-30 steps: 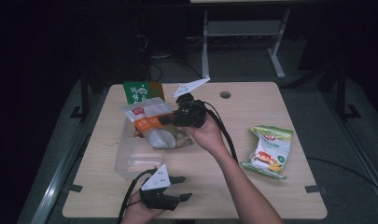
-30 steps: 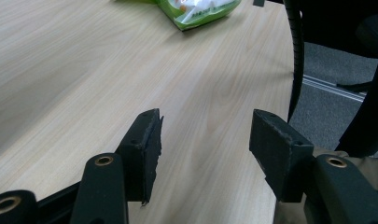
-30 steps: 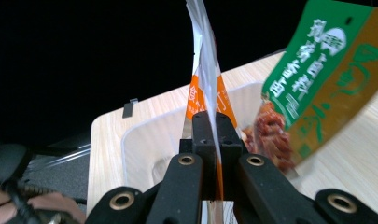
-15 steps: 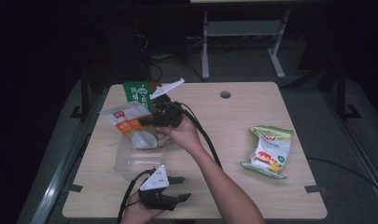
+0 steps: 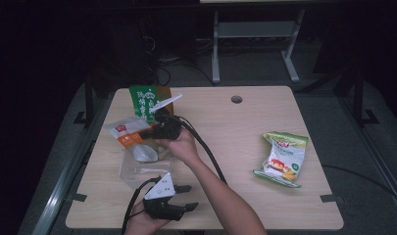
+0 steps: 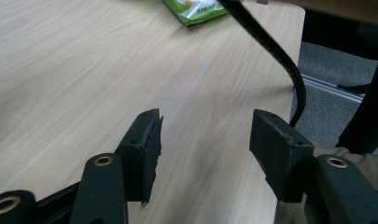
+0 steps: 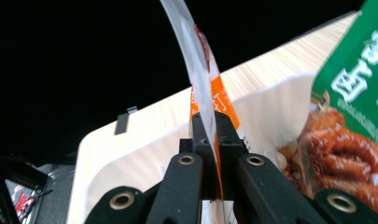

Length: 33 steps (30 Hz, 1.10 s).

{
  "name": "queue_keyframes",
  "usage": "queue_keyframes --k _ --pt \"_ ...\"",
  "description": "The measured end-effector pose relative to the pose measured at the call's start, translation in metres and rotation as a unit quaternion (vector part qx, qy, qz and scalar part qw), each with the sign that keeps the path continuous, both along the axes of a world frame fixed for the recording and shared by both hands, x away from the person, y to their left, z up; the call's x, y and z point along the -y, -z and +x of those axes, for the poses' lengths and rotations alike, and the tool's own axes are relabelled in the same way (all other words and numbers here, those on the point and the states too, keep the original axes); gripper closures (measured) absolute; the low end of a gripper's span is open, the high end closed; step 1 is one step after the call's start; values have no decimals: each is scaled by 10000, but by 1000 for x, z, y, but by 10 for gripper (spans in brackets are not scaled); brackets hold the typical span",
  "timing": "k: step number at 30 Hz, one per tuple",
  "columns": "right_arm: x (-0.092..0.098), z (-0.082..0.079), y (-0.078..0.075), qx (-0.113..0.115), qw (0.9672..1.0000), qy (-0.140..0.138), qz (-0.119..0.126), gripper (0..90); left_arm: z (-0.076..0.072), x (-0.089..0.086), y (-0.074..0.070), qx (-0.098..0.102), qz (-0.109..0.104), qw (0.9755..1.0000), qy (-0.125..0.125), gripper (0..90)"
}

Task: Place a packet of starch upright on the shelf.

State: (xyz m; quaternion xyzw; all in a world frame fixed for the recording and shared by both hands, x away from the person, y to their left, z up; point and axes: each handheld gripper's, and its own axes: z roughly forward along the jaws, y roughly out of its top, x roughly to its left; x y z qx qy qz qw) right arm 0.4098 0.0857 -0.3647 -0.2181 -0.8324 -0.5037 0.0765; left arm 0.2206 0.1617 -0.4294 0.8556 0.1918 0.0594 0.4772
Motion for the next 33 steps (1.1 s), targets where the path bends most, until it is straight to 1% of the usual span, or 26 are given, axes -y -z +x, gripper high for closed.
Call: queue_keyframes --k 1,2,3,4,5,6,8,11,13,14,16,17,18,19,20,21,24,26,29,30,31,33 --pt "0 1 4 -23 10000 31 29 900 0 1 0 -7 -12 10000 -12 429" --pt "1 1 6 -100 9999 63 95 899 0 1 1 -16 -12 10000 -13 429" --pt "2 1 7 -97 9998 84 127 896 0 1 1 3 13 10000 1 428" --pt "3 1 7 -33 9999 121 64 869 -1 2 1 12 37 10000 8 428" --pt "3 0 6 39 9999 139 32 832 -1 2 1 11 17 10000 -1 428" --pt "5 -1 5 38 9999 118 25 813 -1 2 1 7 11 10000 1 427" --pt "9 -3 1 135 9997 165 -112 810 -1 3 2 4 11 10000 4 426" --pt "16 -4 -2 180 9995 176 -171 791 -1 4 2 -1 23 10000 16 425" --pt "19 -5 -3 205 9994 193 -214 796 -1 5 2 -7 24 10000 20 425" --pt "21 -5 -3 208 9993 188 -247 832 -1 5 2 -10 38 10000 30 425" --pt "23 -6 -2 284 9990 183 -307 851 -1 5 2 -5 73 10000 49 425" --pt "24 -6 -2 247 9991 162 -316 873 -1 5 2 -3 83 10000 48 425" --pt "25 -6 -1 269 9990 147 -331 887 -1 5 2 -4 79 10000 46 425" --pt "26 -6 -1 302 9987 171 -376 891 -1 5 2 0 73 10000 44 425" --pt "26 -6 -1 302 9987 171 -376 891 -1 5 2 0 73 10000 44 425" --pt "29 -5 1 289 9984 204 -433 894 -1 5 3 -3 71 10000 46 425" --pt "31 -3 3 238 9985 228 -440 893 0 5 3 -3 71 10000 59 424" --pt "33 -2 4 235 9984 227 -455 876 0 5 2 5 77 10000 59 423" --pt "34 -2 2 271 9983 227 -470 807 0 5 2 23 84 9999 52 414" --pt "35 -3 0 228 9984 209 -465 796 0 6 2 30 90 9999 49 410" --pt "37 -3 0 257 9984 191 -459 789 0 6 3 38 80 10000 37 408" --pt "41 -4 -3 246 9986 198 -427 767 0 7 3 5 79 10000 12 399"
